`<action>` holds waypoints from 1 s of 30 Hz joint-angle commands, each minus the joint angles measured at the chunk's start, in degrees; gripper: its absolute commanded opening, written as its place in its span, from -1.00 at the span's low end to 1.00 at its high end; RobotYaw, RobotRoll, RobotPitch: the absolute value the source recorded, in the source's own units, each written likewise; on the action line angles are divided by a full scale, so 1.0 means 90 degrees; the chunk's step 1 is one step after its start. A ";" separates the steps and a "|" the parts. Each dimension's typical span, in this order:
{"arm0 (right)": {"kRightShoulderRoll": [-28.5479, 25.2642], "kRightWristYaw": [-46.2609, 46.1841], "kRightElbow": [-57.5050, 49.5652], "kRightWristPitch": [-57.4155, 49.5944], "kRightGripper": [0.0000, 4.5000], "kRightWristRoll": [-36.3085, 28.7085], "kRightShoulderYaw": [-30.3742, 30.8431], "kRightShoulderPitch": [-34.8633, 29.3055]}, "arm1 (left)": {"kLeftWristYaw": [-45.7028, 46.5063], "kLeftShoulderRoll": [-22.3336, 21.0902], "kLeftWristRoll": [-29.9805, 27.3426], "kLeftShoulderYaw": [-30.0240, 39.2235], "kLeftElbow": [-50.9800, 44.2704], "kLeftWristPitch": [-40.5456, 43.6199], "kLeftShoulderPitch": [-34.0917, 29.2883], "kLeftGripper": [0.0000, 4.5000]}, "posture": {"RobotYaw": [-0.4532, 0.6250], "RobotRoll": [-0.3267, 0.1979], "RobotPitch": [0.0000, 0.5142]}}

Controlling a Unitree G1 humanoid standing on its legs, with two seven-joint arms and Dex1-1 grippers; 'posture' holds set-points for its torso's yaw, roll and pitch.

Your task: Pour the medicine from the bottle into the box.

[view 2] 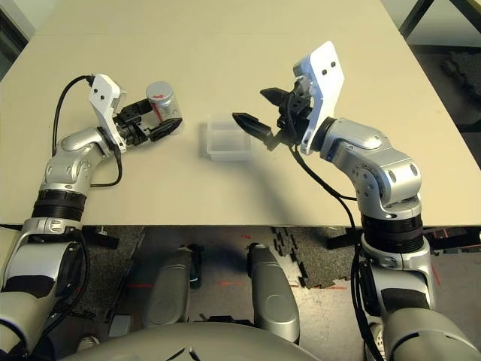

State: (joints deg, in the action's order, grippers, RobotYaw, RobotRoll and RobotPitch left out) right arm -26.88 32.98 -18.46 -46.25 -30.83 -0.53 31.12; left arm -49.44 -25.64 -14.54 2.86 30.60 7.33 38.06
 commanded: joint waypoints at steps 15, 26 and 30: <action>0.0035 0.0057 -0.0011 0.0009 1.00 0.0054 0.0198 0.0276 | -0.0173 0.0243 0.0208 -0.0092 0.0694 -0.0861 0.0477 0.03 | -0.26 0.25 -0.34; 0.0336 -0.0331 0.0093 -0.0029 1.00 0.0221 0.0339 0.1252 | -0.0763 0.0275 -0.0151 -0.0176 -0.0522 -0.0050 0.0828 0.03 | -0.23 0.25 -0.34; 0.0507 -0.0553 0.0197 -0.0076 1.00 0.0347 0.0354 0.1596 | -0.0612 0.0449 -0.0181 -0.0256 -0.0936 0.0171 0.0774 0.03 | -0.23 0.25 -0.34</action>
State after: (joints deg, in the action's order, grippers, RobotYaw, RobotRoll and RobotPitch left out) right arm -22.54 28.58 -17.42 -46.27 -28.32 1.88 45.32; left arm -55.36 -21.86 -15.69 1.15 23.77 7.71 45.38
